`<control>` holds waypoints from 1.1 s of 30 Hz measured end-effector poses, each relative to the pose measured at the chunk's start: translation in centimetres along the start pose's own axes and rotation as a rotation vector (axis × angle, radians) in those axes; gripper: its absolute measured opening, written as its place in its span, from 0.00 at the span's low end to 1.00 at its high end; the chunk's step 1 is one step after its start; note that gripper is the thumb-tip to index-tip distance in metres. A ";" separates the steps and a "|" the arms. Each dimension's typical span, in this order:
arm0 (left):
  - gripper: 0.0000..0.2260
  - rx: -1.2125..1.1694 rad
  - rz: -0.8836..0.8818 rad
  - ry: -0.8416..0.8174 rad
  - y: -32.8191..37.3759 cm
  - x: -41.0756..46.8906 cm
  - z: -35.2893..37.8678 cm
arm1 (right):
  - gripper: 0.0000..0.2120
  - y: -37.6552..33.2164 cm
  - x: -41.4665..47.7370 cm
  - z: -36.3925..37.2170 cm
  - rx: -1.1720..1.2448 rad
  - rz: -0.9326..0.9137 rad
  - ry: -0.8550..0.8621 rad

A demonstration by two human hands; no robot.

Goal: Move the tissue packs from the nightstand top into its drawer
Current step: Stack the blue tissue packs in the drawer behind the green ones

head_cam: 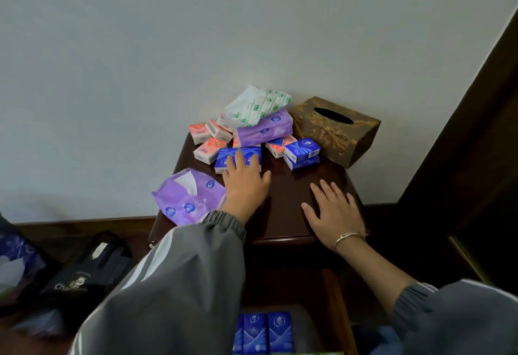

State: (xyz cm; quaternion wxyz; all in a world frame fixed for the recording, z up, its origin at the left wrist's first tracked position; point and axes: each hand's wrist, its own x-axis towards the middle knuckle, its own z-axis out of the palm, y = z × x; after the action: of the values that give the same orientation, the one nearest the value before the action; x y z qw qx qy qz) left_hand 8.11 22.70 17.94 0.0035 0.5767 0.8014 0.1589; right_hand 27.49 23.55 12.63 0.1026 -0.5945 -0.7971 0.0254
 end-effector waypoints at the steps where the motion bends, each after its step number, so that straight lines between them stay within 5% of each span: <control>1: 0.25 0.000 -0.021 -0.015 0.0 0.8 0.2 | 0.30 0.0 0.0 0.1 -0.004 0.001 0.016; 10: 0.27 0.120 -0.068 -0.168 -0.1 2.0 2.0 | 0.30 0.2 0.2 0.7 0.005 -0.002 0.071; 23: 0.17 0.189 0.047 0.242 1.5 -7.2 3.0 | 0.13 -0.2 0.3 -1.7 0.333 -0.071 0.328; 28: 0.16 0.088 0.066 0.330 0.9 -7.2 3.8 | 0.25 -2.3 6.6 -4.5 0.051 -0.207 0.187; 33: 0.15 -0.005 0.042 0.353 0.8 -7.2 4.1 | 0.33 -4.2 11.7 -4.1 -0.064 -0.099 -0.146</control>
State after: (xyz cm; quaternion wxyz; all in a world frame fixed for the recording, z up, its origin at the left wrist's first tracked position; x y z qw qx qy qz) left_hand 12.01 17.24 12.95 -0.1388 0.5563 0.7771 0.2597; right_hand 21.11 33.11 18.85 0.0262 -0.5540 -0.8312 0.0379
